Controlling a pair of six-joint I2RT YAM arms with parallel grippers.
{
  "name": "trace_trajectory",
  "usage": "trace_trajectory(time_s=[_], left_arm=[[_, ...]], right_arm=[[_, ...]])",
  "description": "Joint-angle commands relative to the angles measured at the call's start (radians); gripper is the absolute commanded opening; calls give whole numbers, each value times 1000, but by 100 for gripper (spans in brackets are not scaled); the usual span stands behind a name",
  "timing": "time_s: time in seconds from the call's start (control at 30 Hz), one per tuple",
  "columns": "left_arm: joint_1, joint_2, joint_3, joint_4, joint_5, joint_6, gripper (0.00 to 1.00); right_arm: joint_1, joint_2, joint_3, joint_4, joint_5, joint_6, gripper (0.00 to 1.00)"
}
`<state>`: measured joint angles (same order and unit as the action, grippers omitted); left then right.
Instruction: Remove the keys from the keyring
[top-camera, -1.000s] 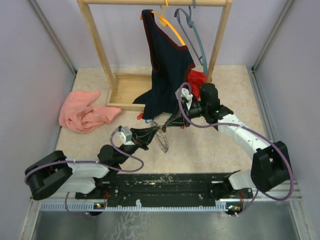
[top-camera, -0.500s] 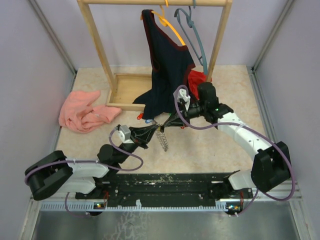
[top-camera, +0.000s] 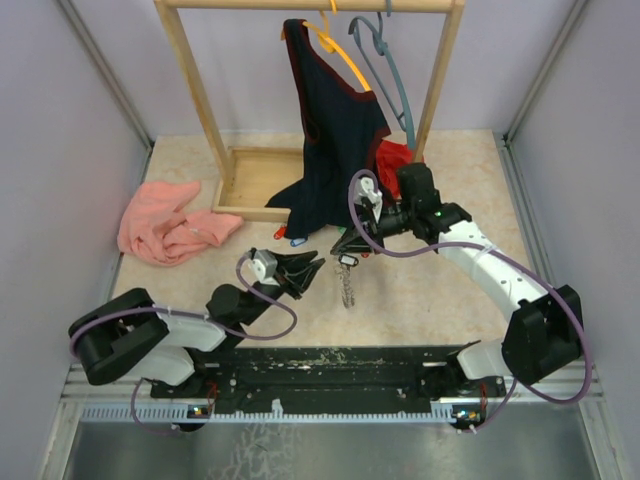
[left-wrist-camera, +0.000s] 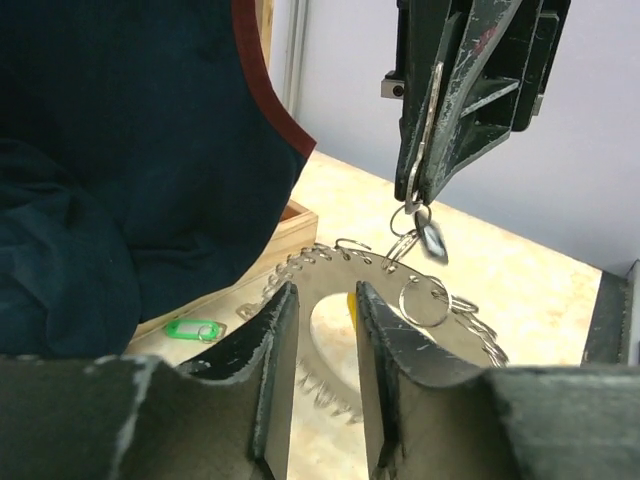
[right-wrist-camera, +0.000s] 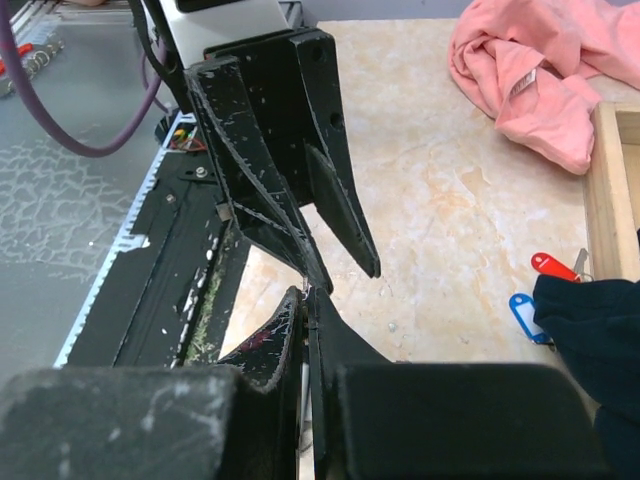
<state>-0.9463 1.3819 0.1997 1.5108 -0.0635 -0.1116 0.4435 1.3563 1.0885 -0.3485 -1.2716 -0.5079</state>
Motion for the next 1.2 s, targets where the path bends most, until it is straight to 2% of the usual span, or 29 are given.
trace_trajectory(time_s=[0.0,0.13,0.27,0.33,0.63,0.77,0.93,1.17], left_arm=[[6,-40,-16,257,33,47,38],[6,-176,-24,51,125,158,42],[7,-342,54,-363,244,279,41],[8,-384,93,-511,266,319,39],[13,-424,223,-841,318,464,36],[45,-412,262,-906,344,495,36],[107,-381,278,-893,446,465,35],[133,-337,289,-858,481,473,35]], right_arm=[[-8,-47,61,-18,-13,-63,0],[-9,-49,73,-55,3,-99,0],[-11,-47,80,-76,-3,-117,0],[-11,-44,79,-78,-12,-119,0],[-11,-45,79,-81,-39,-123,0],[-11,-45,77,-86,-47,-132,0],[-11,-49,76,-90,-55,-137,0],[-11,-50,73,-94,-64,-144,0]])
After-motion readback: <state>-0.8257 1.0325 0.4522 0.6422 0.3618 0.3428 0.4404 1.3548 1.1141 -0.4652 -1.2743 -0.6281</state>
